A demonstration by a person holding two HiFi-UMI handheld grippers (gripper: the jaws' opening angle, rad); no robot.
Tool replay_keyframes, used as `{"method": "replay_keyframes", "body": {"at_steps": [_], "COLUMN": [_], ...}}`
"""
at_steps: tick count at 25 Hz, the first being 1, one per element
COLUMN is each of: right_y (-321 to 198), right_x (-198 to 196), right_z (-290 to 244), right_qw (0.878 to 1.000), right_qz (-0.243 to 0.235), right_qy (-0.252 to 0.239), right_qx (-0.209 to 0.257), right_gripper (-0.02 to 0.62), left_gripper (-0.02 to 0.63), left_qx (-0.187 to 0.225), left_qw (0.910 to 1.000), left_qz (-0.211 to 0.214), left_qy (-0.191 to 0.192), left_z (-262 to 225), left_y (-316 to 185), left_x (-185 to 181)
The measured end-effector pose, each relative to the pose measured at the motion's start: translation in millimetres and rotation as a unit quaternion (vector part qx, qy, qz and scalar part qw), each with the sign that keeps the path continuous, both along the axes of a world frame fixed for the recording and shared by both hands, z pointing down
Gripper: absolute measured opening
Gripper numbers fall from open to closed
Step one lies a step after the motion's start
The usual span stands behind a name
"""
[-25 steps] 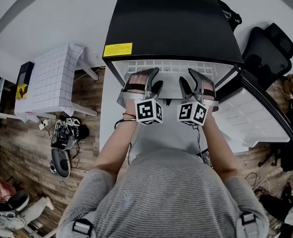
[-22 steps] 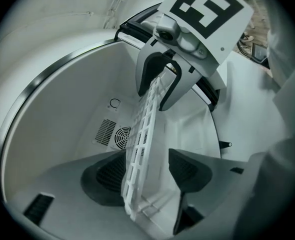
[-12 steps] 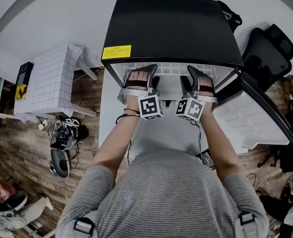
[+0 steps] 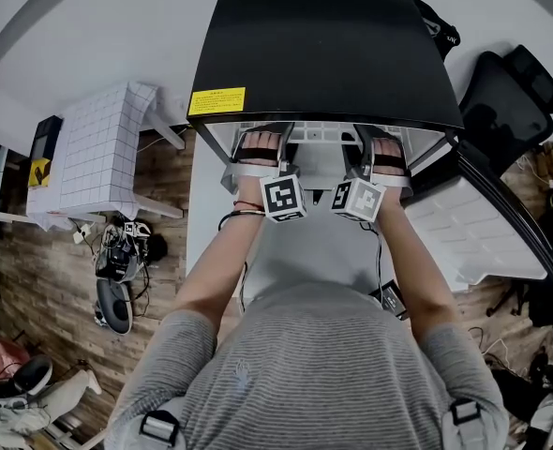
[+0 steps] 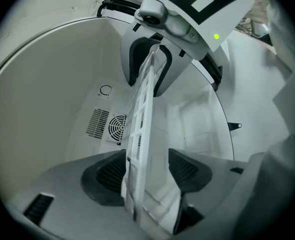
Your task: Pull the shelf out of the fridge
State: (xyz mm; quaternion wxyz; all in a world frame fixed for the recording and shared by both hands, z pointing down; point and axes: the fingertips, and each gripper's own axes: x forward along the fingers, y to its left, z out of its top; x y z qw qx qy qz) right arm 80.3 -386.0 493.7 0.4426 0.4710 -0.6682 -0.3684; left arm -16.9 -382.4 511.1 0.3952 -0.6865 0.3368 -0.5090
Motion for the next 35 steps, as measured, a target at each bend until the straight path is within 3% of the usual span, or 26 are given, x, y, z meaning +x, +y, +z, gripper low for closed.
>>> {"method": "replay_keyframes", "body": {"at_steps": [14,22,27,29,33,35], "right_y": [-7,-15,-19,-19,-19,-20], "right_x": [4,10,14,14,14,14], "right_z": [8,8,-2,-1,-3,-2], "right_qw": [0.998,0.996,0.994,0.994,0.993,0.993], "right_qz": [0.013,0.028,0.038,0.039,0.045,0.046], "right_qy": [0.061,0.08,0.094,0.098,0.101,0.102], "right_qx": [0.011,0.022,0.029,0.035,0.043,0.044], "right_gripper": [0.213,0.152,0.061,0.055,0.051,0.051], "left_gripper": [0.256,0.255,0.253,0.229,0.107,0.103], "left_qx": [0.017,0.017,0.025,0.033,0.053,0.051], "left_qw": [0.9996,0.999,0.9988,0.9985,0.9971,0.9972], "left_qz": [-0.019,-0.04,-0.041,-0.044,-0.053,-0.052], "left_qy": [-0.014,-0.008,-0.007,-0.003,0.013,0.013], "left_z": [-2,-3,-6,-10,-23,-24], "left_y": [-9,-18,-21,-22,-25,-24], "left_x": [-6,-10,-8,-8,-9,-9]}}
